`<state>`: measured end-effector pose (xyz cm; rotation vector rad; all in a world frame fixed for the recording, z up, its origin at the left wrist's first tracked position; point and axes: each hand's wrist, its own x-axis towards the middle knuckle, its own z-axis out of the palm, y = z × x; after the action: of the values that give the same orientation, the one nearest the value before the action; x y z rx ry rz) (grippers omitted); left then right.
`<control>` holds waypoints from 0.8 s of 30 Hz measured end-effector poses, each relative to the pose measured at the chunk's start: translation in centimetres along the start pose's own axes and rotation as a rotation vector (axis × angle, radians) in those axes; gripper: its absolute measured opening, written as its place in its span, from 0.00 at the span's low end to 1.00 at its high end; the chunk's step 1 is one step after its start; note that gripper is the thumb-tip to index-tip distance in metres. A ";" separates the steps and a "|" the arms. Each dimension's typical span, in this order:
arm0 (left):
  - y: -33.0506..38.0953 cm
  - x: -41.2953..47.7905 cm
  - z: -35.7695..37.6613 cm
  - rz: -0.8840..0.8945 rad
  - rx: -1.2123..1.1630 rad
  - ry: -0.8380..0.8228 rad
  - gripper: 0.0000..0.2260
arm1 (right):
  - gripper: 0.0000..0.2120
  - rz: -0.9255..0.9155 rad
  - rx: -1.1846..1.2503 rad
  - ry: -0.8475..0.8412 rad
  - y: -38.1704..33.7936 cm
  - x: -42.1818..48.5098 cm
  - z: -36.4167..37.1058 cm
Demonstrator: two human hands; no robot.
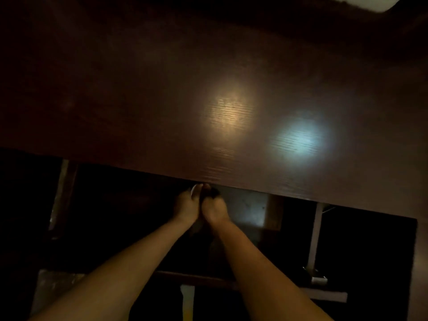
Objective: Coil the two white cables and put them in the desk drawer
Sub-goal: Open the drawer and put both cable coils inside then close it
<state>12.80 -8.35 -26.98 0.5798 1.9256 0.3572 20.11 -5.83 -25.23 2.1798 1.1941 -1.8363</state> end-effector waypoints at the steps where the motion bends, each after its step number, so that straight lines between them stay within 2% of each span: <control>1: -0.1 0.7 0.3 -0.018 0.000 -0.021 0.17 | 0.19 -0.013 -0.062 -0.009 0.3 0.7 -0.1; 4: -0.6 2.0 0.3 -0.052 -0.008 -0.050 0.16 | 0.16 -0.021 -0.160 -0.029 1.4 1.9 -0.1; 8: -1.1 2.1 -0.3 -0.032 0.145 -0.024 0.14 | 0.14 -0.105 -0.300 0.053 1.9 2.5 0.7; 12: -1.2 1.4 -0.6 0.003 0.297 0.031 0.14 | 0.16 -0.130 -0.273 0.138 2.2 2.5 1.3; 17: -0.9 0.4 -1.5 0.020 0.561 0.042 0.14 | 0.22 -0.157 -0.274 0.140 1.9 0.7 0.7; 21: -1.1 -0.6 -3.7 0.066 0.617 0.023 0.13 | 0.23 -0.191 -0.270 0.179 2.1 -1.7 -0.4; 24: -1.2 -3.1 -6.2 0.182 0.668 0.018 0.15 | 0.20 -0.209 -0.300 0.222 2.3 -5.2 -1.9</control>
<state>7.97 -10.97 -22.64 1.1908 2.0015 -0.1887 23.02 -9.15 -21.18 2.1964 1.6754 -1.3846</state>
